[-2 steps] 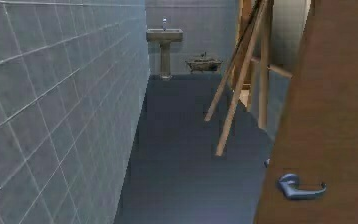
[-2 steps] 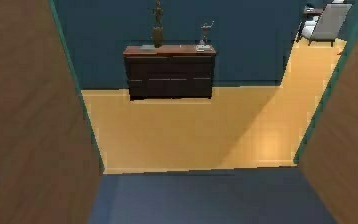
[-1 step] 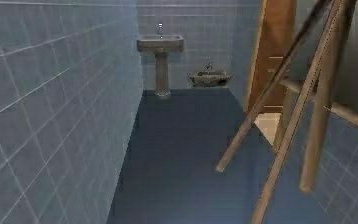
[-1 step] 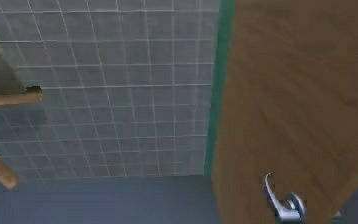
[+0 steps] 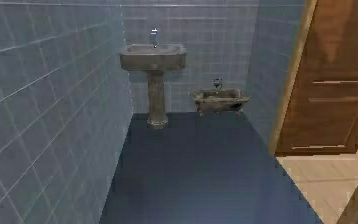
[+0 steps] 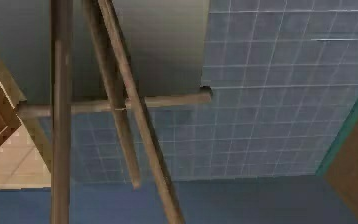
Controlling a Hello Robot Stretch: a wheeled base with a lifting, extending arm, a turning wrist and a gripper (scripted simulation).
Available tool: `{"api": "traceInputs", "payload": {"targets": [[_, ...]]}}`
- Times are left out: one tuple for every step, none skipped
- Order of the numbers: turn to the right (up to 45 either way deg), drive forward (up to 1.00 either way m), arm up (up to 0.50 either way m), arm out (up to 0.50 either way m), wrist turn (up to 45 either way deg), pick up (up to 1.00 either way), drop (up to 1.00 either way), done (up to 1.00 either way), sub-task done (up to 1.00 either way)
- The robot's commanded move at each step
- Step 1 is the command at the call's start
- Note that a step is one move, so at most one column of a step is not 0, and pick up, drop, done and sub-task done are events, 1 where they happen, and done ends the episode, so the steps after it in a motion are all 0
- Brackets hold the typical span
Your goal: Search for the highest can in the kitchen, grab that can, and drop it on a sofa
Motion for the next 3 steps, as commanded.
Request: {"api": "traceInputs", "payload": {"targets": [[0.0,0.75,0.0,0.0,0.0,0.0,0.0,0.0,0.0],[45.0,0.0,0.0,0.0,0.0,0.0,0.0,0.0,0.0],[6.0,0.0,0.0,0.0,0.0,0.0,0.0,0.0,0.0]]}}
